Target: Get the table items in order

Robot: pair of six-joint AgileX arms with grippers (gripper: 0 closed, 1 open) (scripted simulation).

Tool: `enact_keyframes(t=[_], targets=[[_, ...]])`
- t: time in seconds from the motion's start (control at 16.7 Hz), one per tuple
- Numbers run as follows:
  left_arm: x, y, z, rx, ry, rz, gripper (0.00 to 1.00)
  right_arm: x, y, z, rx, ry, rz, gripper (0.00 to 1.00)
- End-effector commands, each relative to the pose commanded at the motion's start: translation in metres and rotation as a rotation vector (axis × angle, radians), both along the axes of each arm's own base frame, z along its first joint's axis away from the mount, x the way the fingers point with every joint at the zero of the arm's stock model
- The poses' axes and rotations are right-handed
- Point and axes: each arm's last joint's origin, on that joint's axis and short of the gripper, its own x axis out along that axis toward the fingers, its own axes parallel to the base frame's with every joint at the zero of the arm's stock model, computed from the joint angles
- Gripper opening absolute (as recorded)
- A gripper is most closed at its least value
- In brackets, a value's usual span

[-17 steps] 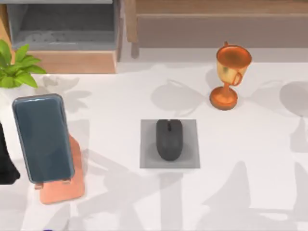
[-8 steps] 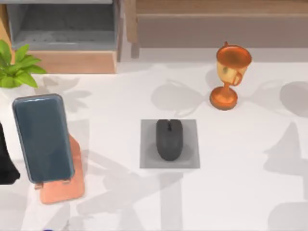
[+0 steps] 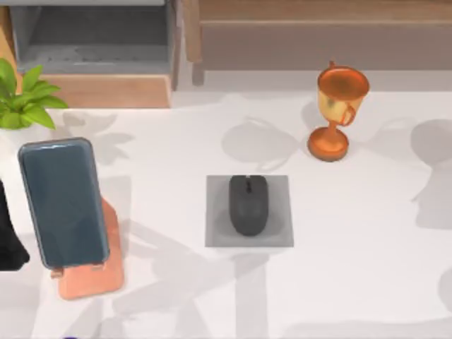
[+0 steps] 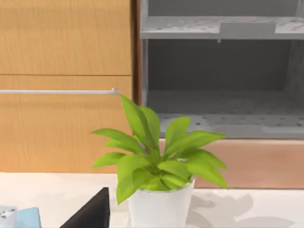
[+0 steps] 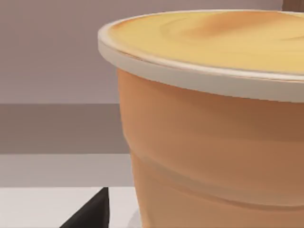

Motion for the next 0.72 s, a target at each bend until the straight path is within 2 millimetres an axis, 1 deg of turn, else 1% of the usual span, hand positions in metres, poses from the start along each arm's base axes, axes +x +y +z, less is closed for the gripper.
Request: enact_keyframes(t=[0.12, 0.48, 0.72], targets=[[0.0, 0.0, 0.0, 0.0, 0.0, 0.0, 1.0, 0.003, 0.0, -0.002, -0.007, -0.02, 0.01, 1.0], [0.0, 0.0, 0.0, 0.0, 0.0, 0.0, 1.0, 0.004, 0.0, -0.002, -0.006, -0.018, 0.01, 1.0], [0.0, 0.0, 0.0, 0.0, 0.0, 0.0, 1.0, 0.021, -0.001, -0.002, -0.007, -0.02, 0.01, 1.0]])
